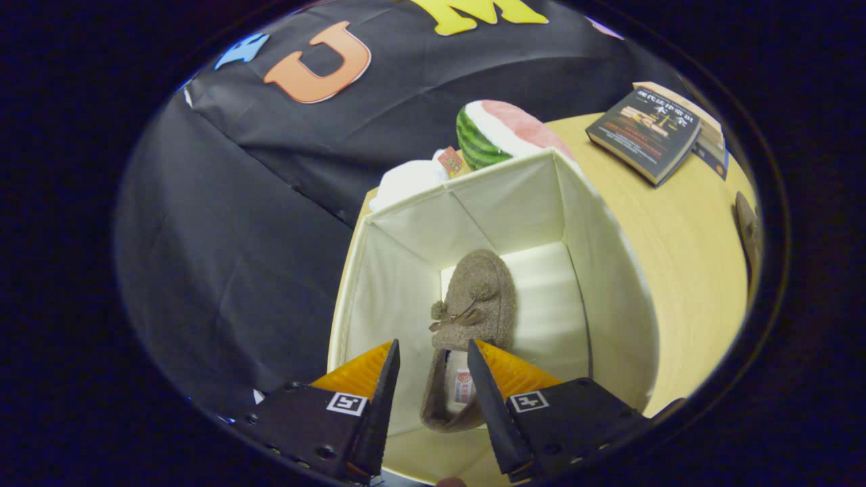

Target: Open the storage box then place both shoes into the box .Put the left shoe in first, then the right shoe, with the right side of both shoes facing outward in a uniform manner.

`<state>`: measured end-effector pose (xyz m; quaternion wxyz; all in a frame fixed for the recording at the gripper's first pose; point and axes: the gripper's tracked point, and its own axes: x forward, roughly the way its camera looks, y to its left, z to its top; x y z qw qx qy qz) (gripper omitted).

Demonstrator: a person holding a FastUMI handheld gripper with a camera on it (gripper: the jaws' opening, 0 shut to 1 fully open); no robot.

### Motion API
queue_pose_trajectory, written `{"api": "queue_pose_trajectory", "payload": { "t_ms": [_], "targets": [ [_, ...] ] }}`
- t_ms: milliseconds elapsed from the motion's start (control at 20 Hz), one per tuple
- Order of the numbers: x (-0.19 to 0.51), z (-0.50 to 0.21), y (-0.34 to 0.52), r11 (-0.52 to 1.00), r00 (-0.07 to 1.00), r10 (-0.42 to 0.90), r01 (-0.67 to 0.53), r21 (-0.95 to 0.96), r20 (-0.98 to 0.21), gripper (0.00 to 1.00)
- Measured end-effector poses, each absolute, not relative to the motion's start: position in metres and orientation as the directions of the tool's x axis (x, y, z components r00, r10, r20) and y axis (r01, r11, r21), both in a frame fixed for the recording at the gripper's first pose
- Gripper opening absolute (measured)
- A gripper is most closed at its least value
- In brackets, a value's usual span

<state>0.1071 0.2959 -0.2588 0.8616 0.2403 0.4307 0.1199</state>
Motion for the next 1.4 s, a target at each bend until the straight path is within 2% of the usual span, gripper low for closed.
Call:
{"api": "queue_pose_trajectory", "payload": {
  "t_ms": [100, 350, 600, 900, 1200, 1400],
  "targets": [
    [0.105, -0.240, 0.280, 0.872, 0.643, 0.397, -0.041, 0.487, -0.655, 0.78],
    [0.088, -0.187, 0.226, 0.913, 0.744, 0.345, -0.125, 0.389, -0.572, 0.95],
    [0.063, -0.137, 0.140, 0.952, 0.839, 0.261, -0.142, 0.272, -0.478, 0.96],
    [0.023, -0.124, 0.002, 0.983, 0.899, 0.121, -0.049, 0.179, -0.421, 0.96],
    [-0.010, -0.164, -0.142, 0.989, 0.885, -0.035, 0.097, 0.109, -0.464, 0.96],
    [-0.020, -0.213, -0.200, 0.984, 0.833, -0.074, 0.150, 0.095, -0.548, 0.96]
  ]
}}
